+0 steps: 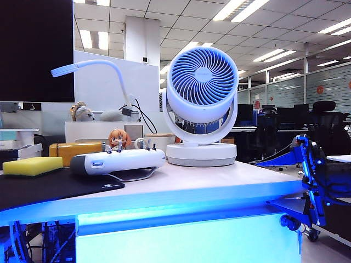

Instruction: Open the drawer, place the cleaning sponge inside, then close the drawer.

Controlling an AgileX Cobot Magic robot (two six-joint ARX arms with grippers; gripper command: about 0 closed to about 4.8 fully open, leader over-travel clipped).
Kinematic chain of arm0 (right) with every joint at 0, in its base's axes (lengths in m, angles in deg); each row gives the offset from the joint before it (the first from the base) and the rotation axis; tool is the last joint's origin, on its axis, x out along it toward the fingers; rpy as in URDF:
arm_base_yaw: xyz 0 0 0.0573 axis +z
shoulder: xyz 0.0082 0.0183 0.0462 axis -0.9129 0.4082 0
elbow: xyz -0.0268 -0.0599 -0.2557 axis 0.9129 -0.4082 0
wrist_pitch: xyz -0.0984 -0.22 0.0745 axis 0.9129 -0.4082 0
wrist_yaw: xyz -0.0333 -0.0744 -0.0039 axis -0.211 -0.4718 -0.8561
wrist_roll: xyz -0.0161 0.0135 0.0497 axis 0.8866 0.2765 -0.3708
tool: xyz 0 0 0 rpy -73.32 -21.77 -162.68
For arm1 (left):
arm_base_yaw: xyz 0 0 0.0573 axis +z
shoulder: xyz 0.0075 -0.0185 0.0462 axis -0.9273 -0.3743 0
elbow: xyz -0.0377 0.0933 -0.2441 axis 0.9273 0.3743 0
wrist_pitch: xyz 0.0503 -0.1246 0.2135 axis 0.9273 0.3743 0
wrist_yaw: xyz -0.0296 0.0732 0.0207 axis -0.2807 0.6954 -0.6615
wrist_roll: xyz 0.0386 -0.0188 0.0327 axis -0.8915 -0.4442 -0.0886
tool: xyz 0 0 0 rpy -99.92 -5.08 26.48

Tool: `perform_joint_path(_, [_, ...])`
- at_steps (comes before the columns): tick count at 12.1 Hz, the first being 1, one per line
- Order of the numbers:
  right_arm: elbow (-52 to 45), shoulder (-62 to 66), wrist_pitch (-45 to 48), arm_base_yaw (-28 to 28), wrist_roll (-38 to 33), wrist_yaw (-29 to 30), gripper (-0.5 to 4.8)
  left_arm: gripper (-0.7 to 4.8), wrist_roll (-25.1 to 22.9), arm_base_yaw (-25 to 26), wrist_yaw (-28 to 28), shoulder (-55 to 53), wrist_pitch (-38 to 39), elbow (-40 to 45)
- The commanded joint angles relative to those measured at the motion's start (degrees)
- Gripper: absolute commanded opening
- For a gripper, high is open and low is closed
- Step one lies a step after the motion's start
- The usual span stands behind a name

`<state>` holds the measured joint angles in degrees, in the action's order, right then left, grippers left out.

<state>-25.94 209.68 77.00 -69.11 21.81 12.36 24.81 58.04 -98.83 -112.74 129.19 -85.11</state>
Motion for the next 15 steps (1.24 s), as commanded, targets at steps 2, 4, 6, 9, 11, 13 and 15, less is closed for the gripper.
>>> perform_joint_path(2, [0.2, -5.0, 4.4, 0.1, 0.7, 2.8, 4.79, -0.05, -0.2, 0.0, -0.1, 0.1, -0.3, -0.3])
perform_joint_path(4, [-0.4, -5.4, 4.4, 0.1, -0.2, 3.8, 4.79, -0.05, -0.2, 0.0, -0.1, 0.1, -0.3, -0.3])
perform_joint_path(6, [-1.7, -5.7, 4.4, 0.1, -0.1, 4.0, 4.79, -0.05, -0.2, 0.0, -0.1, 0.1, -0.3, -0.3])
perform_joint_path(9, [-7.1, -7.2, 4.4, 0.1, 1.1, 4.2, 4.79, -0.05, -0.2, 0.0, -0.1, 0.1, -0.3, -0.3])
perform_joint_path(11, [-8.7, -7.7, 4.4, 0.1, 1.3, 4.3, 4.79, -0.05, -0.2, 0.0, -0.1, 0.1, -0.3, -0.3])
perform_joint_path(13, [-10.2, -8.4, 4.4, 0.1, 2.0, 4.3, 4.79, -0.05, -0.2, 0.0, -0.1, 0.1, -0.3, -0.3])
perform_joint_path(15, [-12.8, -9.6, 4.4, 0.1, 2.3, 4.3, 4.79, -0.05, -0.2, 0.0, -0.1, 0.1, -0.3, -0.3])
